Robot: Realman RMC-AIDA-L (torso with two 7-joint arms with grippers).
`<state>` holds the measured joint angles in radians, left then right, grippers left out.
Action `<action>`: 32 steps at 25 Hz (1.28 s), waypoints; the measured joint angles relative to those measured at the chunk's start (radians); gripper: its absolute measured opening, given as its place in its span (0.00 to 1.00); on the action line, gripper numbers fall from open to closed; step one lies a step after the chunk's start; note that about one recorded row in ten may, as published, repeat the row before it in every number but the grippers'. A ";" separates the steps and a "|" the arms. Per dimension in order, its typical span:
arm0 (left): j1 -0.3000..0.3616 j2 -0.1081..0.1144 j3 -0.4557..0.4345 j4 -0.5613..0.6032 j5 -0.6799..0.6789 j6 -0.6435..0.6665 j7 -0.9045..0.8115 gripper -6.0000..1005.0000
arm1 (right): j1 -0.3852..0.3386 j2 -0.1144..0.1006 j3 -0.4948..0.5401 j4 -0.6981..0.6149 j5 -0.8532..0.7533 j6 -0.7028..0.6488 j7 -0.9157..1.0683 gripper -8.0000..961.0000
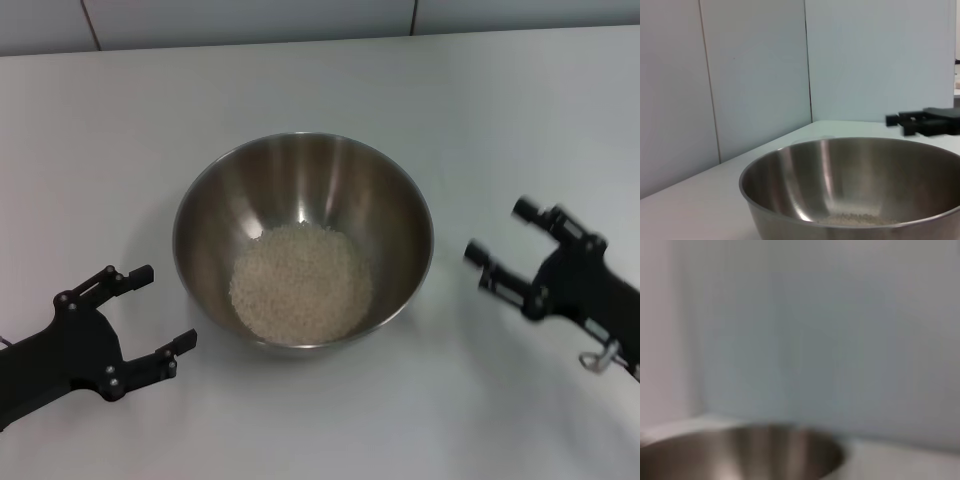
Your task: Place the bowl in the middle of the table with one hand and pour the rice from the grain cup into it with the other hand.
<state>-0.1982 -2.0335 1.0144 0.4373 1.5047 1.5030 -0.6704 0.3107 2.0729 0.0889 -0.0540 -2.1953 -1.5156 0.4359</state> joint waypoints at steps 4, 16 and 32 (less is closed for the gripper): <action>0.001 0.005 0.009 0.001 0.000 0.002 0.000 0.87 | 0.008 0.004 -0.156 -0.107 -0.049 -0.067 0.046 0.84; 0.006 0.007 0.012 0.001 0.000 0.005 0.000 0.87 | 0.023 0.006 -0.230 -0.125 -0.053 -0.072 0.045 0.84; 0.041 -0.009 0.003 0.171 0.084 0.019 -0.145 0.87 | 0.047 0.006 -0.233 -0.223 -0.077 -0.088 0.220 0.84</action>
<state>-0.1569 -2.0429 1.0174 0.6084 1.5886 1.5219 -0.8154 0.3577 2.0785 -0.1437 -0.2768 -2.2723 -1.6038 0.6562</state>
